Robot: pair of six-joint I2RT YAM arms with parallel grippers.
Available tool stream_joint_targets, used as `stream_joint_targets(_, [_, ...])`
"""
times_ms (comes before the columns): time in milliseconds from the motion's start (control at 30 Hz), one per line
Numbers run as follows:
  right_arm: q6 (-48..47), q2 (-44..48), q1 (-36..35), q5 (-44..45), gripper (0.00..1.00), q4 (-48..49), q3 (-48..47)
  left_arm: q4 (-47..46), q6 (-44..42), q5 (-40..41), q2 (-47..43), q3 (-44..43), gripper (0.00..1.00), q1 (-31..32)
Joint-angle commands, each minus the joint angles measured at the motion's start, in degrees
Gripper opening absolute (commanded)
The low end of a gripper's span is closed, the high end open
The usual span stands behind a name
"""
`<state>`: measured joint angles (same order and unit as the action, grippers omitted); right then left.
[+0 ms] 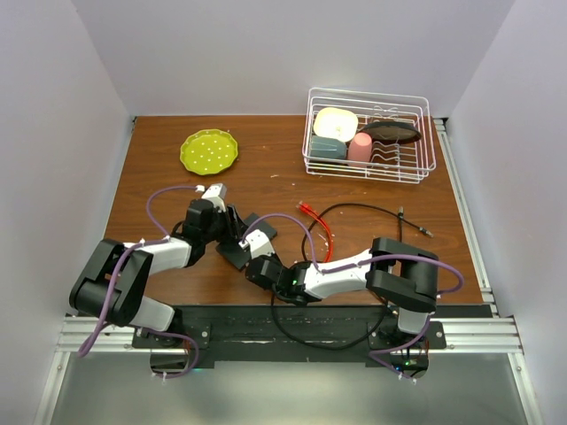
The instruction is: Insert the plug into the switch port
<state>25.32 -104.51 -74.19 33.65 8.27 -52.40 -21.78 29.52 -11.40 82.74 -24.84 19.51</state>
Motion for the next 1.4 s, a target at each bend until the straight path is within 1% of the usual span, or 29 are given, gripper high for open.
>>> stream_joint_targets(0, [-0.71, -1.13, 1.24, 1.51, 0.00, 11.59, -4.28, 8.68, 1.68, -10.22, 2.69, 1.64, 0.39, 1.94])
stream_joint_targets(367, [-1.68, -2.01, 2.82, -2.71, 0.00, 13.52, -5.43, 8.33, 3.17, -11.19, 2.08, 2.78, 0.34, 3.08])
stream_joint_targets(467, [-1.94, -1.58, 3.62, -3.76, 0.00, 13.87, -5.34, 7.54, 3.97, -11.36, 1.37, 3.74, 0.31, 3.52])
stream_joint_targets(633, [-2.65, -1.49, 4.85, -5.96, 0.00, 15.98, -5.43, 7.98, 3.97, -11.89, 1.81, 3.48, 0.22, 3.96])
stream_joint_targets(967, [-2.82, -3.16, 6.52, -7.28, 0.00, 19.06, -6.83, 5.70, 5.55, -13.21, 3.48, 4.98, 0.14, 5.45])
stream_joint_targets(1067, [-2.73, -3.68, 7.04, -7.28, 0.00, 20.38, -7.10, 4.82, 6.34, -13.39, 3.48, 5.68, 0.07, 6.07])
stream_joint_targets(1100, [-2.73, -3.77, 7.39, -7.28, 0.00, 21.16, -7.10, 4.64, 6.43, -13.56, 3.74, 5.85, 0.00, 6.24])
stream_joint_targets(1367, [-3.43, -5.18, 8.45, -7.02, 0.00, 23.28, -9.47, 4.38, 7.92, -15.23, 5.59, 6.73, 0.00, 7.65])
